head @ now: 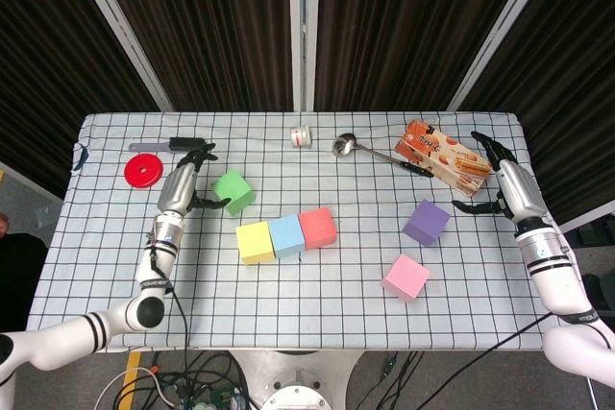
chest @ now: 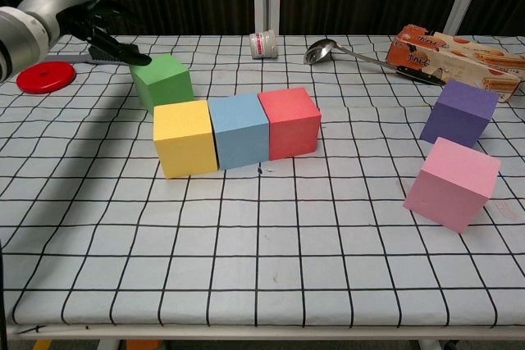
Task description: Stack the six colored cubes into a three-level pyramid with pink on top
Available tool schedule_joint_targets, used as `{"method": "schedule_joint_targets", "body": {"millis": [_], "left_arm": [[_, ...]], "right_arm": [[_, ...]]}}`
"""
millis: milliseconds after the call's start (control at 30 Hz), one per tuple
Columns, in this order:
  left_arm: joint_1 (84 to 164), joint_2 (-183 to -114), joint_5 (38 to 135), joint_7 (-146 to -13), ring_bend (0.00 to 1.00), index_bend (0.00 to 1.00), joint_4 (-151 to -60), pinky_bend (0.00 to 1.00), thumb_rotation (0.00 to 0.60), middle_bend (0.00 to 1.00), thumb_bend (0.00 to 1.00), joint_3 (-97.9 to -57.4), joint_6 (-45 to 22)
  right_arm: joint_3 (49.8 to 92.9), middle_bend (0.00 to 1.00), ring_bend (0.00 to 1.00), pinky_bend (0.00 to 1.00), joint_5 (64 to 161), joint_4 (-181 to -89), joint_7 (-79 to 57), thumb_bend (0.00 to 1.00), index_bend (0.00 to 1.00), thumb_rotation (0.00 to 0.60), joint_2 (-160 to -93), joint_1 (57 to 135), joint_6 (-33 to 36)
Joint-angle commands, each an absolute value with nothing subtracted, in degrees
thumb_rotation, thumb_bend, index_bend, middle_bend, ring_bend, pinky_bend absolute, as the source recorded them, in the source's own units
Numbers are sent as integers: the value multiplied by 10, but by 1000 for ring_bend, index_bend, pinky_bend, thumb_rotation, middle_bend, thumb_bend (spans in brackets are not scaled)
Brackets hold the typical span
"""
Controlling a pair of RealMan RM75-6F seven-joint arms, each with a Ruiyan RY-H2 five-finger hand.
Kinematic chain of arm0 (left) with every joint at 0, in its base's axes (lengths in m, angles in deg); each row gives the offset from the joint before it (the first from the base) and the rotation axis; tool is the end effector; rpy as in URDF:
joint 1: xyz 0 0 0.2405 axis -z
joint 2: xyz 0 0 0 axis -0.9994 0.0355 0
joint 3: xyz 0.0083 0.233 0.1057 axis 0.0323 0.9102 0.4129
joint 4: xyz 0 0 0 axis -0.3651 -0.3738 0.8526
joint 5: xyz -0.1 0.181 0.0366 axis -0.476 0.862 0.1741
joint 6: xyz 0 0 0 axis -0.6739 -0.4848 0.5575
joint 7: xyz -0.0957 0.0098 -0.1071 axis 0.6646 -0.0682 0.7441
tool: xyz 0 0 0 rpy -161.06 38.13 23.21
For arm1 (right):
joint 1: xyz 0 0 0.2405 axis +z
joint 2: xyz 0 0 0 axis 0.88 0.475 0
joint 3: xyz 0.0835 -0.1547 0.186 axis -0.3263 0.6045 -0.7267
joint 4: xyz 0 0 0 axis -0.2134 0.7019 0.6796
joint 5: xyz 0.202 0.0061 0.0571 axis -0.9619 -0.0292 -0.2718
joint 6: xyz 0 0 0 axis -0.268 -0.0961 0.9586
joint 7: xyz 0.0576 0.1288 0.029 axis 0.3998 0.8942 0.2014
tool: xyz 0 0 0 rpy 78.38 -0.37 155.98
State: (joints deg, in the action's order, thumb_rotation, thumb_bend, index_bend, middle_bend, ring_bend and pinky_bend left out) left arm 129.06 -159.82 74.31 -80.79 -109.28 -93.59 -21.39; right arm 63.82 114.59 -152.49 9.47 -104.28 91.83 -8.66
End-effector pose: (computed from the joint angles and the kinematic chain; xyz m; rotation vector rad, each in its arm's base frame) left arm -0.1637 0.3950 0.0035 -1.2795 -1.4660 -1.1980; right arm -0.2326 -0.3557 0.1649 1.3190 -1.3559 1.2155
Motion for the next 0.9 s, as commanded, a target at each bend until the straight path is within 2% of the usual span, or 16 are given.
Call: {"method": "schedule_joint_targets", "body": {"millis": [33, 333, 900], "left_arm": [[1306, -1612, 713, -815, 49, 89, -1079, 87, 600, 195, 89, -943, -231], [1318, -1619, 643, -797, 49, 89, -1070, 88, 600, 200, 44, -954, -279], [1347, -1651, 602, -821, 49, 88, -1004, 89, 600, 219, 46, -943, -286]], "right_arm": [[638, 44, 0, 0, 1145, -1520, 98, 52, 0, 600, -1043, 920, -91], [639, 39, 0, 0, 1142, -1510, 91, 54, 0, 600, -1048, 925, -98], [643, 37, 0, 0, 1137, -1486, 104, 54, 0, 600, -1059, 925, -112]]}}
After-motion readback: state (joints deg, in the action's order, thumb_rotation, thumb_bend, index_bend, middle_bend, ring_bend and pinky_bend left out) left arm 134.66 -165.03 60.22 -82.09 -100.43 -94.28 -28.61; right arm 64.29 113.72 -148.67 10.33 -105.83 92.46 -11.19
